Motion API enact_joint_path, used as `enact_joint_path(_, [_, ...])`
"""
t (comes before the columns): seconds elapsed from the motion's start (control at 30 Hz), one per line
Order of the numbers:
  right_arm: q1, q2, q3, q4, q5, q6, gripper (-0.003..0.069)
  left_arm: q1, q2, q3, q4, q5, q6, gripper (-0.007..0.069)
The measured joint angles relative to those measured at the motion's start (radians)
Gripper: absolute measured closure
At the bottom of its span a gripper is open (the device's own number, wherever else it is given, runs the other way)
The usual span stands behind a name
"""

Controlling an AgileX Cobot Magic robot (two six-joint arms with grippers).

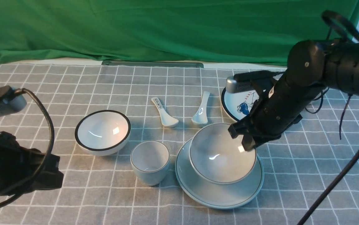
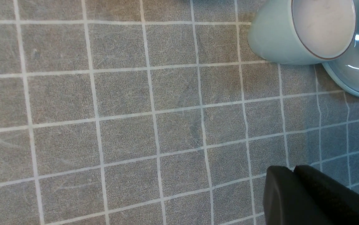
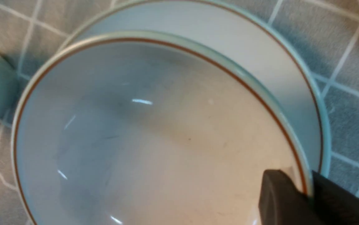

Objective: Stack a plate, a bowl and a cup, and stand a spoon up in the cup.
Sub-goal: Use the right arm to put the blue rice bowl into the blue large plate in the middle, then use the left arm to grab a blue teacup

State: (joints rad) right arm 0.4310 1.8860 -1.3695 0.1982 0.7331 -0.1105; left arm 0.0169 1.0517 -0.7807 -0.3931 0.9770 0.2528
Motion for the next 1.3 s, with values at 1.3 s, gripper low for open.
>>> enact_joint_path(1.3, [0.000, -0.626, -0.006, -0.118, 0.309, -0.001, 0.0634, -0.369, 0.278, -0.229, 0.180, -0.087, -0.350, 0.0624])
